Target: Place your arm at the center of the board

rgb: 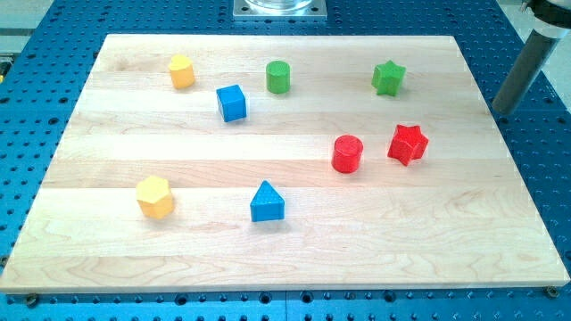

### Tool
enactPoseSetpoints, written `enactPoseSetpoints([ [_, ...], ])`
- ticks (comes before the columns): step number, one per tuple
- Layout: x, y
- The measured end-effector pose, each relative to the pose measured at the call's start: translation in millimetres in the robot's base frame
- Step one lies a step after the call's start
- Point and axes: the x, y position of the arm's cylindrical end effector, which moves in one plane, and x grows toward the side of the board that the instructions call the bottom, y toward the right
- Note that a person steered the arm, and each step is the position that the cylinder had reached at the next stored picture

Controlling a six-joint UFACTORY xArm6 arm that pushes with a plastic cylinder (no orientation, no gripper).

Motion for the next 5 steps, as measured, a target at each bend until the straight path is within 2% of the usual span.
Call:
enactPoseSetpoints([
  [2, 0.0, 1.2],
  [3, 5.0, -63.5],
  [4, 7.4, -220.3],
  [5, 49.2, -291.9],
])
